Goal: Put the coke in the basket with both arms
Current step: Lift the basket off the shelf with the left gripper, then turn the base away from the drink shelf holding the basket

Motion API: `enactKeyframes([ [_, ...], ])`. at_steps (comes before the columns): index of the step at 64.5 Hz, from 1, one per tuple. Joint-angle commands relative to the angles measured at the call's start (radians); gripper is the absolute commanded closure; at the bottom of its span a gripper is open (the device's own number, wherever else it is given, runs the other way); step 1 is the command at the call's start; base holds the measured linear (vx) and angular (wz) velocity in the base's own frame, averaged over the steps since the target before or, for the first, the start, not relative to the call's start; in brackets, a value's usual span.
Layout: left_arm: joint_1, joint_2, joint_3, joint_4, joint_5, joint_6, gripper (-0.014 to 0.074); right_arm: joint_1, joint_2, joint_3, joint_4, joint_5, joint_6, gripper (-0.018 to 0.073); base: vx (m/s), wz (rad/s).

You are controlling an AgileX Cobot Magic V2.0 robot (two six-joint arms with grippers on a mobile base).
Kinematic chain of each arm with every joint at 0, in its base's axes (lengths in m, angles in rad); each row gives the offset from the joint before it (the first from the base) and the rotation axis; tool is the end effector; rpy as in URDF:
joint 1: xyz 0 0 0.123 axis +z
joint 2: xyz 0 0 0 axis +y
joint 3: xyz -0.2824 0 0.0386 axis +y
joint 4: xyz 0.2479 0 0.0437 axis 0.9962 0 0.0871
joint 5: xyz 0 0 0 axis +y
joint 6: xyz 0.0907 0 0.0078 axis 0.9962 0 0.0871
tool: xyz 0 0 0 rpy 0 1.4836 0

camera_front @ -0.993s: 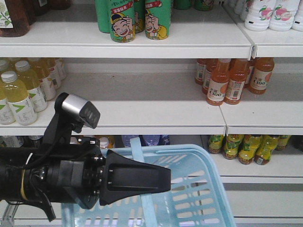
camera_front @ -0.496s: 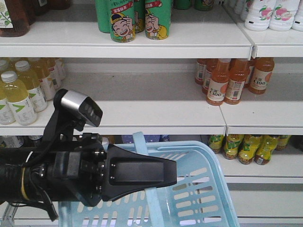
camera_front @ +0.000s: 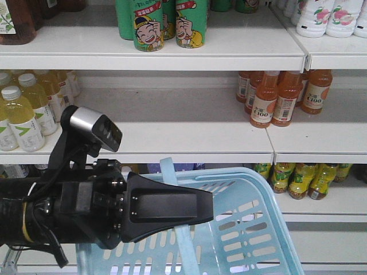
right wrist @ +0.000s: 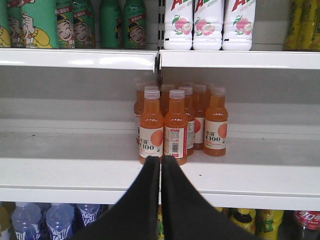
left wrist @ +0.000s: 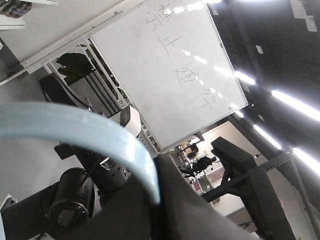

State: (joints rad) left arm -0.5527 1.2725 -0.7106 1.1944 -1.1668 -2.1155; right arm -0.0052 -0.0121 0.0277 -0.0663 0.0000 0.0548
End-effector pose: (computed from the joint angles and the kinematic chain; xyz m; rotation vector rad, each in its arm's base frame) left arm 0.1574 -0.1885 0.3201 0.4331 1.8481 -2.0963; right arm 0.0565 -0.0003 0.2044 -0.0047 1.4992 -0.0134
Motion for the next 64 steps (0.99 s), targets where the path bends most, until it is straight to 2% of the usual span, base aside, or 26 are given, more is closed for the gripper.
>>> enactKeyframes([
  [1, 0.000, -0.030, -0.021, -0.091, -0.211, -0.001, 0.0604, -0.003, -0.015, 0.015, -0.009, -0.071, -0.002, 0.0564, 0.00, 0.00],
  [10, 0.000, -0.030, -0.021, -0.072, -0.211, -0.001, 0.0604, -0.003, -0.015, 0.015, -0.009, -0.071, -0.002, 0.0564, 0.00, 0.00],
  [64, 0.000, -0.030, -0.021, -0.073, -0.211, -0.001, 0.0604, -0.003, -0.015, 0.015, -0.009, -0.071, -0.002, 0.0564, 0.00, 0.00],
])
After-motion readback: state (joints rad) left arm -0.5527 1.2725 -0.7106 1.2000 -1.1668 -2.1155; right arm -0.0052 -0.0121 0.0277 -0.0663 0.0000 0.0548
